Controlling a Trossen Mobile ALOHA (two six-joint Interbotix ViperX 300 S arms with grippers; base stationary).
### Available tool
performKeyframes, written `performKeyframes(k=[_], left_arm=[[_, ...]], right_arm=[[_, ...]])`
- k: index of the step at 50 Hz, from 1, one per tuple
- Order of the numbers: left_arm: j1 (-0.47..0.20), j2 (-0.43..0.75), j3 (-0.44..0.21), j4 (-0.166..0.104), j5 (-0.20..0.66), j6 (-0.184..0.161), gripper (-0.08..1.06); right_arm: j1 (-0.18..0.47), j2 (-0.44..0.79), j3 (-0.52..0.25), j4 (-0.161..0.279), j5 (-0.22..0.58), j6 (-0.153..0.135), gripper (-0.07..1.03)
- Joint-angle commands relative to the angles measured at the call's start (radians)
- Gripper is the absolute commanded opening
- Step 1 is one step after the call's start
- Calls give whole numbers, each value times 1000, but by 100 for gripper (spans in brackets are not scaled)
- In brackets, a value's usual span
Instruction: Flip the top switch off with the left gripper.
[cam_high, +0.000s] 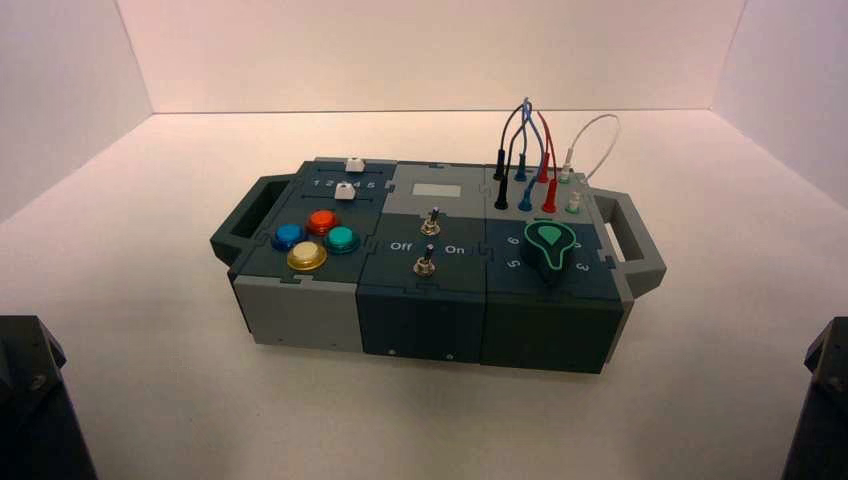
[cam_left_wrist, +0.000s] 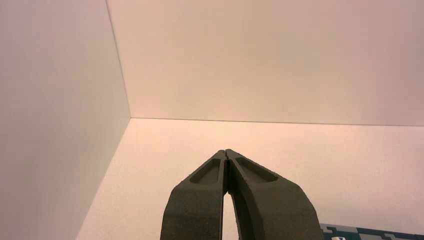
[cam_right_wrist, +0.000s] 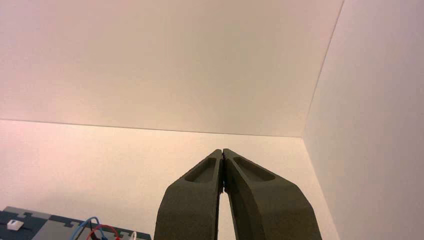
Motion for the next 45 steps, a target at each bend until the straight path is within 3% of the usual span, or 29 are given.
performKeyframes(k=[1,15,25,34,45], left_arm=[[2,5,-12,-2,-5,3,-3],[2,14,-17,-3,11,2,-3],[-34,92,-64,-8,152,-3,-3],[-95,195,-89,-17,316,-6,-3],[-161,310,-152,-41,416,-18,-3]], right_arm=[[-5,5,-14,3,-6,2,-2],[2,5,-15,8,-5,2,-2],[49,25,-34,41,49,3,-2],[78,89,-77,98,184,8,-2],[86,132,-95,186,310,0,-2]])
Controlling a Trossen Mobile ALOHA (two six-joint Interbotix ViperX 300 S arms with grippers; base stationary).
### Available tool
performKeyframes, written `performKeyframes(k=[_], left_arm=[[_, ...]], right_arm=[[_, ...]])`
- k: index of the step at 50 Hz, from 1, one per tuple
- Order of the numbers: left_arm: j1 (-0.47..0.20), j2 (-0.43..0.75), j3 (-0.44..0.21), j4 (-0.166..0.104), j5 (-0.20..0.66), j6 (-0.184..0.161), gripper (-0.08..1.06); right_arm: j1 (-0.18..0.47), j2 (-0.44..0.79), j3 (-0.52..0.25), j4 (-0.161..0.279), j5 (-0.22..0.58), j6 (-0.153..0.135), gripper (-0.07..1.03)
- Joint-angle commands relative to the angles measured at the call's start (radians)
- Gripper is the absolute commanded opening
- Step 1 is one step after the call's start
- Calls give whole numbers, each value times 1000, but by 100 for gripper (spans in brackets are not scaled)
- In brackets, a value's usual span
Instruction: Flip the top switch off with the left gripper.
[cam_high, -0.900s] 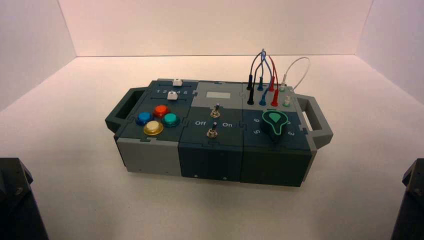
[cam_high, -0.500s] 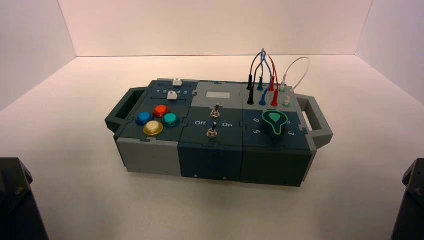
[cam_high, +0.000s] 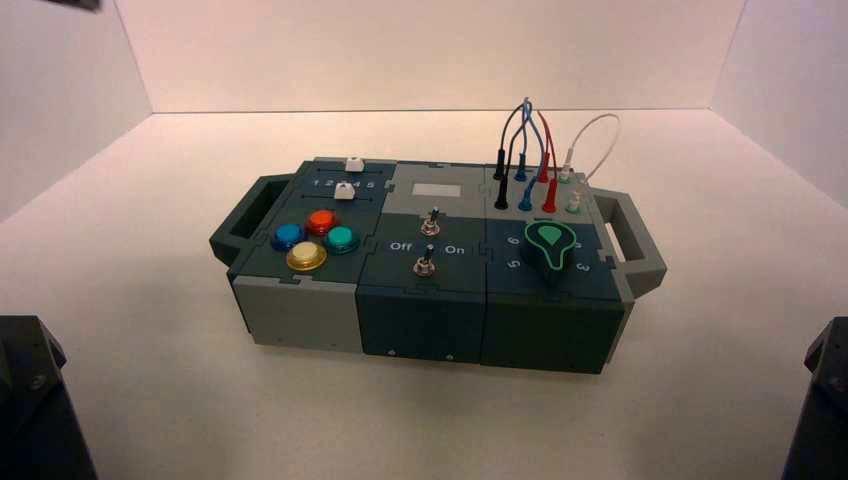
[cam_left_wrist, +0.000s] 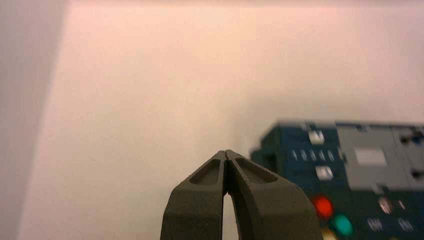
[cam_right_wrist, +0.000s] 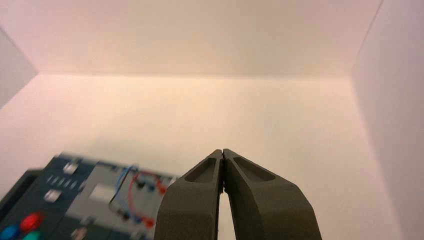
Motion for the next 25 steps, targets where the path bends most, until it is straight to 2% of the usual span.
performKeyframes(k=[1,6,14,25], left_arm=[[-28,61,-67,-8,43,-8,-3],[-51,140,-100,-14,81,-11,-3],[-114,307,-137,-38,120,-32,-3],[-170,518,-187,-43,149,-69,-3]], right_arm=[[8,25,-37,41,52,-2,-2],[40,40,-40,74,97,-6,-2],[129,127,-52,123,138,0,-2],[232,282,-112,207,163,5,-2]])
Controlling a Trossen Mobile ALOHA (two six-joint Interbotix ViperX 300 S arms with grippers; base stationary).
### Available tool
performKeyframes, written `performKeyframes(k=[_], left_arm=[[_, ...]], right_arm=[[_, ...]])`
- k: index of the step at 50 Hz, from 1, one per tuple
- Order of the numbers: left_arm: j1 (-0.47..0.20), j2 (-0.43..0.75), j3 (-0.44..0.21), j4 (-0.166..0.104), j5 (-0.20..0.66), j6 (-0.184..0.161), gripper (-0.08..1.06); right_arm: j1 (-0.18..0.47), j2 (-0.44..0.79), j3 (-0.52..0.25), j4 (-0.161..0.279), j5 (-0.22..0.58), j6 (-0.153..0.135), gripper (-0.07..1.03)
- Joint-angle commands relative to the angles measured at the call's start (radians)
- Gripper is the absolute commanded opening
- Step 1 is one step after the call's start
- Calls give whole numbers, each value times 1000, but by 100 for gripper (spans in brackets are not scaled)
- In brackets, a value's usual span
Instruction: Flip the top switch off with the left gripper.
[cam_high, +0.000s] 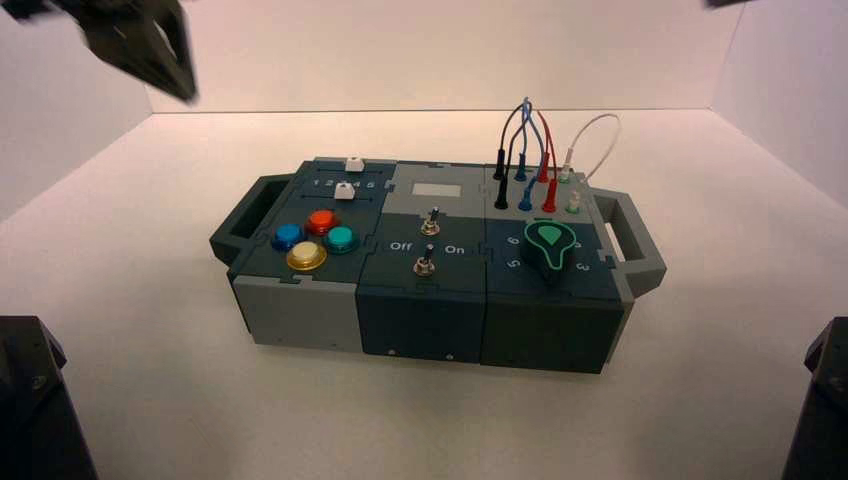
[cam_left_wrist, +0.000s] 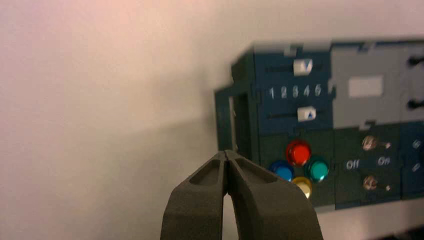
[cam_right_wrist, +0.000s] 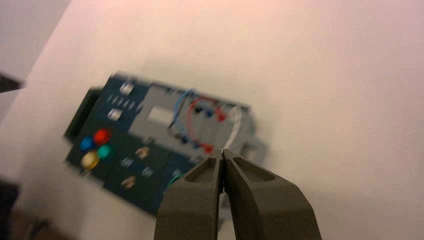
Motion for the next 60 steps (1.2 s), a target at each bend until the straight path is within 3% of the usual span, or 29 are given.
performKeyframes(k=[1,10,18,30,47,60], left_arm=[[-20,77,-43,-3,5,-15,-3],[-35,141,-54,-11,3,-23,-3],[-51,158,-60,-40,-6,-25,-3],[-74,210,-61,-67,-51,-29,-3],[-86,273,-58,-67,-87,-32,-3],[-110,241,-71,-67,-98,-31,-3]], right_arm=[[52,66,-64,40,-2,9,-2],[89,138,-118,100,11,23,-2],[153,262,-143,155,9,29,-2],[206,399,-160,166,-48,63,-2],[236,515,-206,186,-77,64,-2],[236,560,-176,192,-100,64,-2]])
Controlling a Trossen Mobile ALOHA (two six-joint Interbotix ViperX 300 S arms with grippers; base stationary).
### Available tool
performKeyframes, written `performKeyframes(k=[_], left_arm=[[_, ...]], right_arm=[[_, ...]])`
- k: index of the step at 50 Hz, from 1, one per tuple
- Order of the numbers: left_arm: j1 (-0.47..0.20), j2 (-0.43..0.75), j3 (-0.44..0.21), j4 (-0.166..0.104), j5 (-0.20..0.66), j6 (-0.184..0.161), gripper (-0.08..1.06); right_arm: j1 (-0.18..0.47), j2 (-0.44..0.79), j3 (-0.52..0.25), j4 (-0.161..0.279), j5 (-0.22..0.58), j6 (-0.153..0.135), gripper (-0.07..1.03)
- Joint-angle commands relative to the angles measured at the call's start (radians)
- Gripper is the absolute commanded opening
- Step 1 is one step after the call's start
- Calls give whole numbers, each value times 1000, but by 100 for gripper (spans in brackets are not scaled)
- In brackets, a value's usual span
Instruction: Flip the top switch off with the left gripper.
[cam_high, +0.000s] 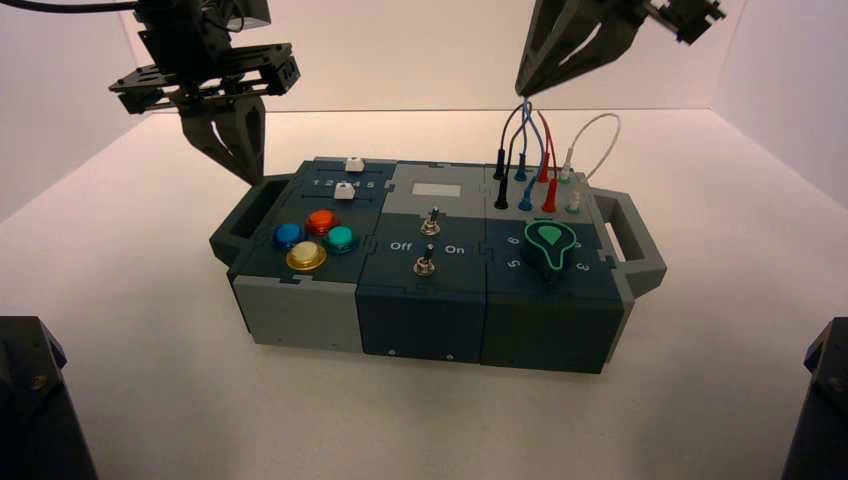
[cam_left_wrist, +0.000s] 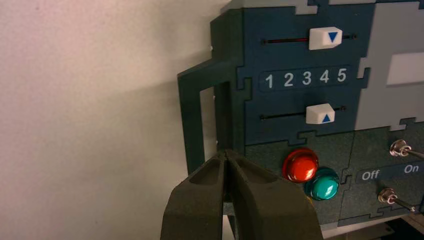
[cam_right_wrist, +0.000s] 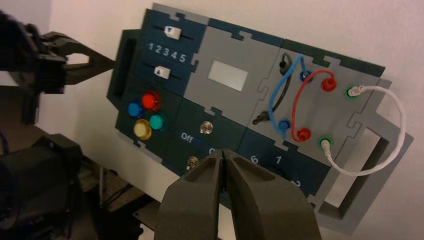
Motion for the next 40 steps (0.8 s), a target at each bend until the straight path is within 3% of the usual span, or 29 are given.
performKeyframes(k=[1,10,12,21,31,40], left_arm=[[-25,-43,-34,0,-11,-3,-3],[-103,-74,-54,-3,-17,-6,-3],[-170,-80,-78,-3,-17,-23,-3],[-302,-54,-140,-3,-14,-71,-3],[-345,-9,-181,-3,-6,-75,-3],[-393,43,-224,-2,-6,-87,-3]], right_arm=[[2,15,5,8,-29,8,-2],[-74,28,67,-3,-61,23,-2],[-120,26,95,-20,-61,21,-2],[-175,28,137,-51,-40,25,-2],[-218,48,163,-64,-35,25,-2],[-250,115,164,-112,-32,25,-2]])
